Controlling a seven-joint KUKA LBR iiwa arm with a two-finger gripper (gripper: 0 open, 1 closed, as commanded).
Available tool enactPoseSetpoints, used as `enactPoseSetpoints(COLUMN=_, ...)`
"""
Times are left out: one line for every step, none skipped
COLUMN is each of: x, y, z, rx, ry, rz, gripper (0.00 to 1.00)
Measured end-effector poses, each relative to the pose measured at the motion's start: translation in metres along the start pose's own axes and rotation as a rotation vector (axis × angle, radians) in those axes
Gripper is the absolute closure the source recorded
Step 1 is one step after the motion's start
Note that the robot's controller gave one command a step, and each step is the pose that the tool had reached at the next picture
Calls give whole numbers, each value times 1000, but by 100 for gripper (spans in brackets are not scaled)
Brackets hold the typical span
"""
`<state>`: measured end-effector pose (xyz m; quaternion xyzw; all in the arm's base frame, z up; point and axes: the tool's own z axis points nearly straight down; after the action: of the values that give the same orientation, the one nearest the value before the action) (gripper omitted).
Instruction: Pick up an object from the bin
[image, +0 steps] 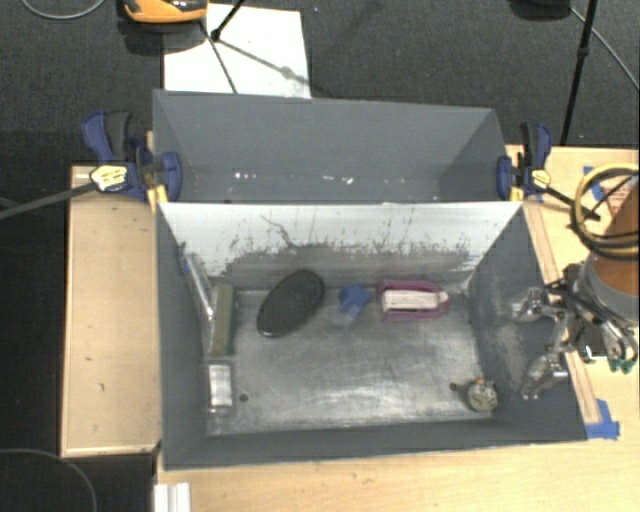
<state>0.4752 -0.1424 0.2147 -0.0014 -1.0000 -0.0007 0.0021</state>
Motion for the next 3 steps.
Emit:
enactPoseSetpoints(x=-89, y=41, z=84, rx=1, ry=-7, rz=-323, gripper=0)
enactPoseSetpoints(x=-114, y=86, z=76, rx=0, ry=-11, rz=-155, gripper=0)
enactPoseSetpoints(x=-117, y=74, z=135, rx=0, ry=-36, rz=47, gripper=0)
